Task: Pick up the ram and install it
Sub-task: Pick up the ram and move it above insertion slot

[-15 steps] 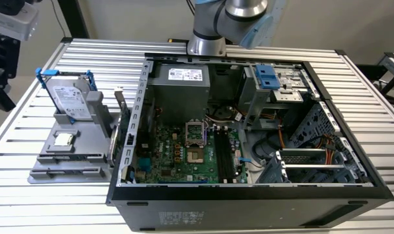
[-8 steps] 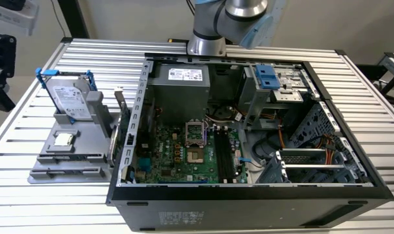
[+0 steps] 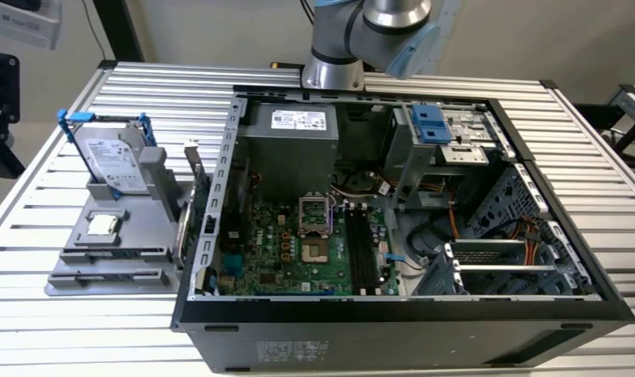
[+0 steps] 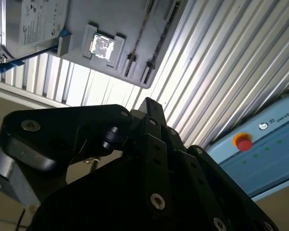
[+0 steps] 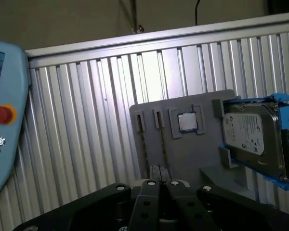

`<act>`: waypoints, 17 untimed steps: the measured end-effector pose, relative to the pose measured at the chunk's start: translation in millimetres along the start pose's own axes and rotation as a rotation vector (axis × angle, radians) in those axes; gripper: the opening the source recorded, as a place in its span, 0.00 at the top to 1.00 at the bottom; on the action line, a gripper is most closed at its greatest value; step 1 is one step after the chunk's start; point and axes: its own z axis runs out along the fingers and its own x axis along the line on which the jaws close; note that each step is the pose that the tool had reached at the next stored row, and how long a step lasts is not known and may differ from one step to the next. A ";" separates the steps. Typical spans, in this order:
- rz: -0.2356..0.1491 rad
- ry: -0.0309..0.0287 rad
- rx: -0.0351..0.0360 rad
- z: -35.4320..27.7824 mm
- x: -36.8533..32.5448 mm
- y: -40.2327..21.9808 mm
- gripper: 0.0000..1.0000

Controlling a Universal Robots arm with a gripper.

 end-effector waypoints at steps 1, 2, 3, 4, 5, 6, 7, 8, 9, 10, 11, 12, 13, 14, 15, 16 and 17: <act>-0.013 -0.0016 -0.0006 0.4 0.1 0.2 1.00; -0.025 -0.0074 -0.0018 0.9 0.1 0.4 1.00; -0.036 -0.0156 -0.0033 1.2 0.1 0.4 1.00; -0.048 -0.0248 -0.0049 1.5 0.1 0.5 1.00; -0.058 -0.0347 -0.0064 1.8 0.1 0.5 1.00; -0.070 -0.0454 -0.0083 2.1 0.1 0.5 1.00; -0.082 -0.0543 -0.0099 2.4 0.1 0.5 1.00; -0.094 -0.0599 -0.0104 2.9 0.1 0.7 1.00; -0.103 -0.0604 -0.0084 3.0 0.1 0.6 1.00; -0.116 -0.0600 -0.0052 3.0 0.1 0.6 1.00; -0.126 -0.0602 0.0001 3.2 0.1 0.6 1.00; -0.137 -0.0605 0.0088 3.5 0.2 0.6 1.00; -0.147 -0.0607 0.0152 3.8 0.2 0.6 1.00; -0.158 -0.0611 0.0171 4.0 0.2 0.6 1.00; -0.162 -0.0625 0.0172 4.4 0.3 0.8 1.00; -0.162 -0.0629 0.0174 4.8 0.3 1.3 1.00; -0.165 -0.0626 0.0171 5.0 0.3 1.5 1.00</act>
